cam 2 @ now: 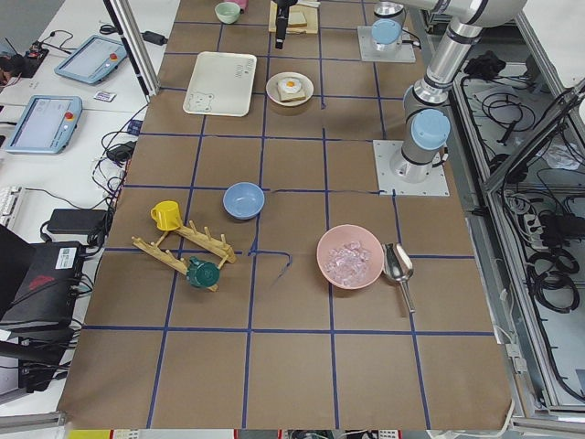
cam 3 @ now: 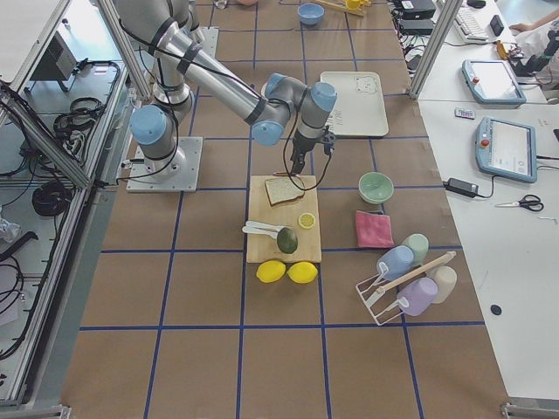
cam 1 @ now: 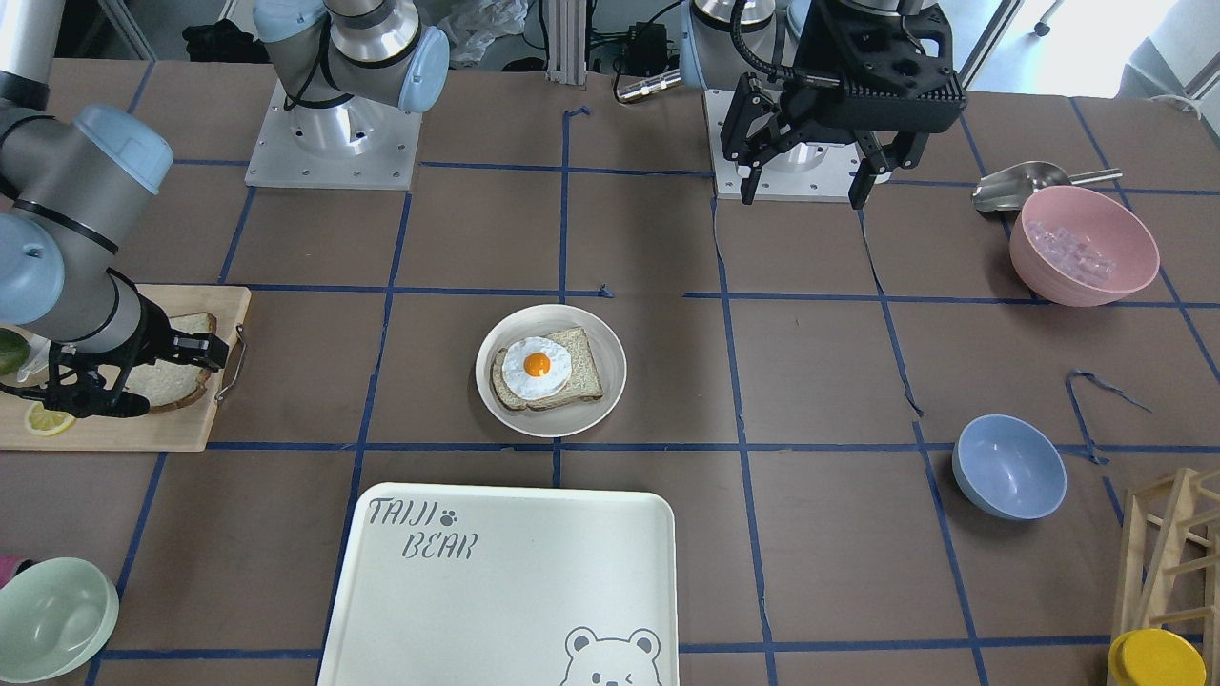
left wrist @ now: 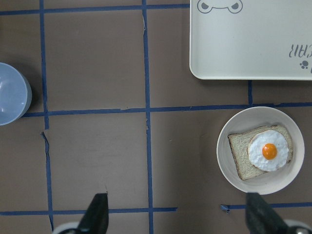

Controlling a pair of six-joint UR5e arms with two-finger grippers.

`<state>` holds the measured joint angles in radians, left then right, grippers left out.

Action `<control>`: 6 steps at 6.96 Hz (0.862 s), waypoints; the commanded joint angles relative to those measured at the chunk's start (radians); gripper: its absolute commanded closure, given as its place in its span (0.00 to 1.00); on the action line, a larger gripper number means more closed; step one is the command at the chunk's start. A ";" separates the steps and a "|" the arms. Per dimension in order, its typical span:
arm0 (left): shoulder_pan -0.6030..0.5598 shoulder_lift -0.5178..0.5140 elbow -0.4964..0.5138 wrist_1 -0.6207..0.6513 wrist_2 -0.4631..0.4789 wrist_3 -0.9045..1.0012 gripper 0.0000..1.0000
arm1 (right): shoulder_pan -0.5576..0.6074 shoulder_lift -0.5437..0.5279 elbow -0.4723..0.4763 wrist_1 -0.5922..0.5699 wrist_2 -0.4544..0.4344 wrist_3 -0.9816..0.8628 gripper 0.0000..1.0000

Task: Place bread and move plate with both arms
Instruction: 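Lower the right gripper onto the bread slice on the wooden board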

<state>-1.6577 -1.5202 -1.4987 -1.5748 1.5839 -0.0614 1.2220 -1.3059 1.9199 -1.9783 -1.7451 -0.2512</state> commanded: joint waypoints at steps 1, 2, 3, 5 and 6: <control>-0.001 0.002 0.000 -0.001 -0.001 0.000 0.00 | -0.004 0.042 0.001 -0.013 -0.023 0.006 0.30; 0.001 0.000 0.000 0.002 -0.001 0.000 0.00 | -0.004 0.045 0.001 -0.011 -0.025 0.007 0.36; 0.001 0.000 0.000 0.001 -0.001 0.000 0.00 | -0.004 0.060 0.001 -0.013 -0.025 0.006 0.37; 0.001 0.000 0.000 0.002 -0.001 0.000 0.00 | -0.004 0.083 0.001 -0.011 -0.036 0.007 0.37; 0.001 0.000 0.000 0.001 -0.001 0.000 0.00 | -0.004 0.085 0.001 -0.011 -0.037 0.006 0.37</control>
<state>-1.6567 -1.5201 -1.4987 -1.5728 1.5831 -0.0613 1.2180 -1.2254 1.9206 -1.9900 -1.7781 -0.2448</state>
